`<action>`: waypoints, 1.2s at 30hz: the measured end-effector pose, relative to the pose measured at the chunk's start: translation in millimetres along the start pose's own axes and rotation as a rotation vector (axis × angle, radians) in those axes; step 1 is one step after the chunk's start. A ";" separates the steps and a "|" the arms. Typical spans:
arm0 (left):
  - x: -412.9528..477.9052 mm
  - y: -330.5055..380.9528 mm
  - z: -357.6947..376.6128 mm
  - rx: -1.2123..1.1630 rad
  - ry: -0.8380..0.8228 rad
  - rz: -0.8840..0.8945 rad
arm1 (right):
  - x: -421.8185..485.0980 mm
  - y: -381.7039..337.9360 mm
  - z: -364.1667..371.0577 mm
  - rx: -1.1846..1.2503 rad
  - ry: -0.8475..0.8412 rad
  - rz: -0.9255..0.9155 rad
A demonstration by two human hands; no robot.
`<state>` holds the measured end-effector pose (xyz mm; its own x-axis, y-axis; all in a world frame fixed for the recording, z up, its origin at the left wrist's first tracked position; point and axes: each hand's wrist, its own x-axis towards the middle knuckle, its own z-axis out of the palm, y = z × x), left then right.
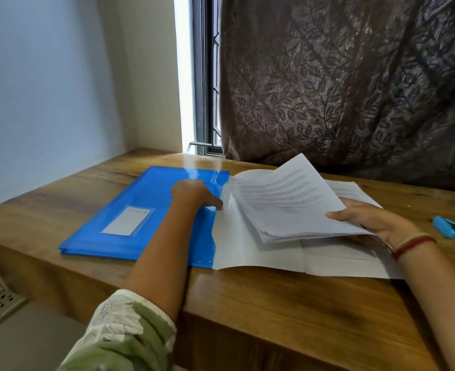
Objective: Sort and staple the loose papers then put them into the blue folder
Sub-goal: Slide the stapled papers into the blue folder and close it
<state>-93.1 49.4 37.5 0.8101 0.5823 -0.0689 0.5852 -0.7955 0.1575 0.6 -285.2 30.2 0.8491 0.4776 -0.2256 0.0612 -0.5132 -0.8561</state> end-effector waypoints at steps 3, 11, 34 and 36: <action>8.6 -9.4 -7.7 -0.086 -0.035 0.042 | -4.2 0.5 -5.0 -0.070 -0.094 -0.052; 19.9 -41.9 -19.6 -0.455 -0.116 0.072 | -4.7 6.5 -0.2 -0.078 -0.270 -0.081; -42.6 -19.0 -47.7 -0.050 -0.171 0.234 | 38.0 -30.9 67.7 0.026 0.080 -0.167; -44.3 -18.6 -48.4 -0.094 -0.142 0.274 | 42.6 -26.2 63.4 0.042 0.051 -0.150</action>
<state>-141.7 46.6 85.3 0.9379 0.3145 -0.1467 0.3443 -0.8964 0.2793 1.9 -206.2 13.5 0.8576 0.5094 -0.0709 0.1680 -0.4079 -0.8975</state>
